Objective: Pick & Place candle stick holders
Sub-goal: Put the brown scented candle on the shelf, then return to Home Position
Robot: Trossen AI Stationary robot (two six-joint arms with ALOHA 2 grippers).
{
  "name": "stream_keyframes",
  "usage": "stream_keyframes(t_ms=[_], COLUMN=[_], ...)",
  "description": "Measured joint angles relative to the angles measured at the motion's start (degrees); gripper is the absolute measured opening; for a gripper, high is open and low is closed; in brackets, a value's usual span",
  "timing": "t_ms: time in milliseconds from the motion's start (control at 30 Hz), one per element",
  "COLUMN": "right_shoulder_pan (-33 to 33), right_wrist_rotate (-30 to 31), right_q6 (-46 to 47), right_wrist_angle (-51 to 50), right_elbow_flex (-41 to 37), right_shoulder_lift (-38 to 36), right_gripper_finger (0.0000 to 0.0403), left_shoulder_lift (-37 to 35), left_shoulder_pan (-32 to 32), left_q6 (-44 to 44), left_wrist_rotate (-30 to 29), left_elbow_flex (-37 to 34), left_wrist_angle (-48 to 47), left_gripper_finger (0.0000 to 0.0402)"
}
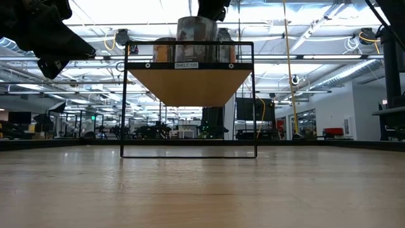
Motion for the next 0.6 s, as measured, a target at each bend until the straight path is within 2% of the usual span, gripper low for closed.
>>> stream_keyframes(t_ms=[367, 600], right_shoulder_pan=[0.0, 2.0], right_wrist_rotate=[0.1, 2.3], right_q6=[-0.6, -0.5], right_wrist_angle=[3.9, 5.5], right_elbow_flex=[-1.7, -1.6], right_shoulder_lift=[-0.1, -4.0], right_gripper_finger=[0.0038, 0.0026], left_shoulder_lift=[0.0, 0.0], left_shoulder_pan=[0.0, 0.0], left_q6=[0.0, 0.0], left_wrist_rotate=[1.1, 1.1], left_elbow_flex=[0.0, 0.0], left_wrist_angle=[0.0, 0.2], left_gripper_finger=[0.0040, 0.0040])
